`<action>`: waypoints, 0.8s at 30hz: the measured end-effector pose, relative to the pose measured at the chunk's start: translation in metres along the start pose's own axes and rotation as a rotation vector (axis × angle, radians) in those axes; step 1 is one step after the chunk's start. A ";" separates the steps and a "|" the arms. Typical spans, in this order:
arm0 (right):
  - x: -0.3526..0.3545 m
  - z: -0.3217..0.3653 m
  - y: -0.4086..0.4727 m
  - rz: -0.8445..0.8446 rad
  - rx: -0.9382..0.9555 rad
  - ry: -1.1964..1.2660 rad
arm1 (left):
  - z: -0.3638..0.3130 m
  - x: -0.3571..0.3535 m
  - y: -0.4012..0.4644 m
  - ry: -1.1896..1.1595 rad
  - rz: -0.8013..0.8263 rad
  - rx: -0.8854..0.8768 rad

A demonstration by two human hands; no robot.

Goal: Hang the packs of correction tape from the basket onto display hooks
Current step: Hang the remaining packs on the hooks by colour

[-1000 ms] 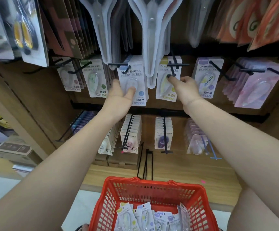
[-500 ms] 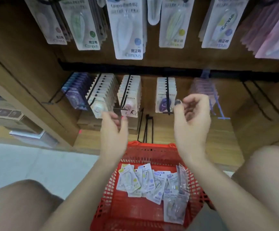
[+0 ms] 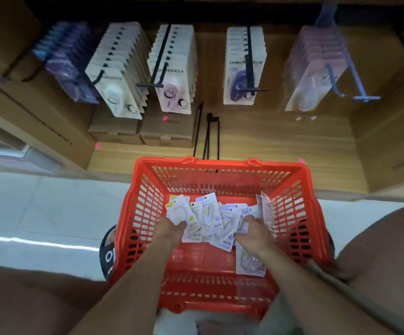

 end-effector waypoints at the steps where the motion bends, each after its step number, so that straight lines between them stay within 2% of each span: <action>1: -0.001 -0.007 0.004 -0.024 -0.033 -0.003 | 0.002 -0.007 0.006 -0.043 -0.009 0.016; 4: -0.002 -0.015 0.014 -0.078 -0.101 0.039 | 0.013 -0.031 0.026 -0.065 -0.003 0.076; 10: -0.022 0.000 0.026 0.041 -0.081 0.100 | 0.019 -0.055 0.046 0.012 -0.012 0.132; 16: -0.039 -0.004 0.041 0.089 -0.244 0.236 | 0.020 -0.054 0.058 0.019 -0.040 0.239; 20: -0.042 -0.004 0.050 0.055 -0.324 0.332 | 0.020 -0.052 0.055 -0.037 -0.076 0.253; 24: -0.040 0.017 0.049 -0.005 -0.253 0.305 | 0.024 -0.048 0.055 -0.051 -0.099 0.180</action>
Point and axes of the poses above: each hand's wrist, its own y-axis towards the middle knuckle, its own x-axis out of the back of the hand, z = x × y, the point moved 10 cm from there along y, towards the middle knuckle, and after that the axes turned 14 degrees about -x, right-handed, at the moved point
